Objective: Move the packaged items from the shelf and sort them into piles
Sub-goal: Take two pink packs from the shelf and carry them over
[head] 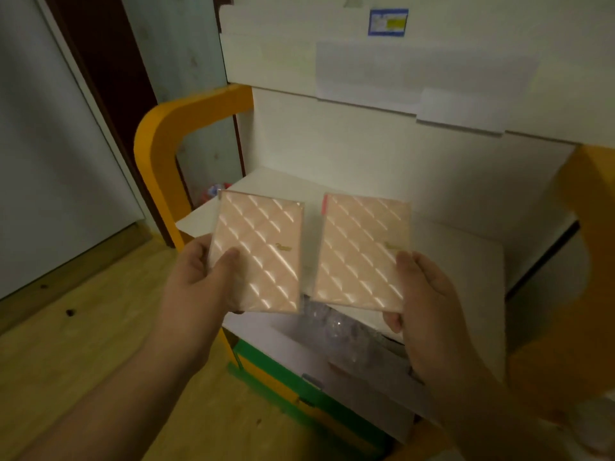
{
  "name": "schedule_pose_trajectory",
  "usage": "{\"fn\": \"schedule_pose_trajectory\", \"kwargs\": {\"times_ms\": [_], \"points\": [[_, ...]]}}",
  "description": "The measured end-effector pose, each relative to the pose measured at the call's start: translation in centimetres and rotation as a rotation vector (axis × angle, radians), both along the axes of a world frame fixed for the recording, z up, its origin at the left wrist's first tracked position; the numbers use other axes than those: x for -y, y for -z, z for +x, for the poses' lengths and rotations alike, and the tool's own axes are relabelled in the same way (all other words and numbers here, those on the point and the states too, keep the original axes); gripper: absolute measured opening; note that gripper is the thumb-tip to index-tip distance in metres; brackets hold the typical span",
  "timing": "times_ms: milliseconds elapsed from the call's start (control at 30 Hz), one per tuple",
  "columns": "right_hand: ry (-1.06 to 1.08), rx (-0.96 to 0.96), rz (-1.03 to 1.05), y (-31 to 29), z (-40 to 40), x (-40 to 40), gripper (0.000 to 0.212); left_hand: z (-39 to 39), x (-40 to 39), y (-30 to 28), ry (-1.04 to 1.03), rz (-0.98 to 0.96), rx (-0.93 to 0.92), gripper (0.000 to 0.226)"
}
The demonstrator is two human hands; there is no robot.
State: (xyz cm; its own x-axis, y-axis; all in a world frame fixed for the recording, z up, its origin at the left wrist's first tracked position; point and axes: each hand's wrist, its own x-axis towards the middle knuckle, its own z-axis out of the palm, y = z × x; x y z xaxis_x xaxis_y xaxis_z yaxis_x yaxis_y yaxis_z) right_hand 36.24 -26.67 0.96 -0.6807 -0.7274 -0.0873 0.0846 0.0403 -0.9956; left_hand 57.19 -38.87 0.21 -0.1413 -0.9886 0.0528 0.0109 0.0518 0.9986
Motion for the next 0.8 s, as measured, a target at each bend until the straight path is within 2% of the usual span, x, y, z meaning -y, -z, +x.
{"fn": "schedule_pose_trajectory", "kwargs": {"times_ms": [133, 433, 800], "points": [[-0.030, -0.053, -0.005, -0.2, -1.5, 4.0, 0.030, -1.1, 4.5, -0.2, 0.037, -0.001, 0.014, 0.029], [0.095, 0.051, -0.019, 1.5, -2.8, 11.3, 0.028, -5.1, 13.6, 0.2, 0.157, 0.005, 0.183, 0.024], [0.334, 0.001, 0.091, 3.0, -1.3, 17.7, 0.026, -7.8, 27.6, 4.0, 0.532, 0.066, 0.382, 0.041]]}}
